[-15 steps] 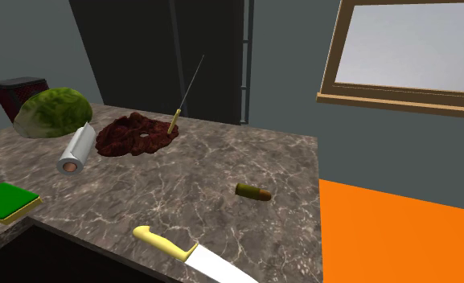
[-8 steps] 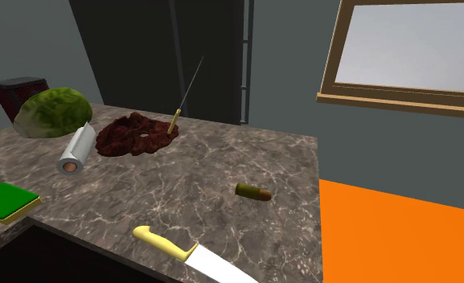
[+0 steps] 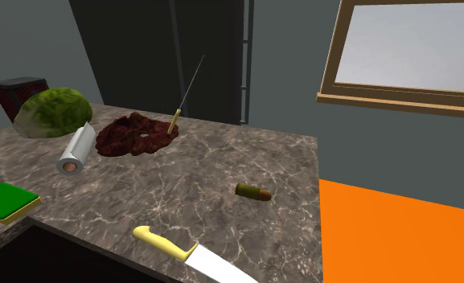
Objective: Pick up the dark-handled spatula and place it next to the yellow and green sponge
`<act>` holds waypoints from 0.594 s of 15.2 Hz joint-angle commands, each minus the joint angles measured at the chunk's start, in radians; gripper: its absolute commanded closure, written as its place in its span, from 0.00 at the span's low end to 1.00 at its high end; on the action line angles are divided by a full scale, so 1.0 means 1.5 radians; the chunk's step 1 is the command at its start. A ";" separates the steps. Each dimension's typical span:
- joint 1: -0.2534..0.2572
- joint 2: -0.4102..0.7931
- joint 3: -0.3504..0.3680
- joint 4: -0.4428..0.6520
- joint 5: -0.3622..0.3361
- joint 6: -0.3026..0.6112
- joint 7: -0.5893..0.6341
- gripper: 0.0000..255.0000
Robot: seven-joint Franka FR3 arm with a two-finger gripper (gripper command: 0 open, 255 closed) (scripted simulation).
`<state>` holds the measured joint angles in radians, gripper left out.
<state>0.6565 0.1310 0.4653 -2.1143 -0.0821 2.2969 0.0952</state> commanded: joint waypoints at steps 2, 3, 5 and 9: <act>-0.005 -0.035 0.003 0.023 0.023 -0.054 -0.016 0.00; -0.004 -0.035 0.003 0.023 0.023 -0.054 -0.016 0.00; -0.004 -0.035 0.003 0.023 0.023 -0.054 -0.016 0.00; -0.004 -0.035 0.003 0.023 0.023 -0.054 -0.016 0.00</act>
<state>0.6501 0.0784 0.4699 -2.0799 -0.0474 2.2157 0.0710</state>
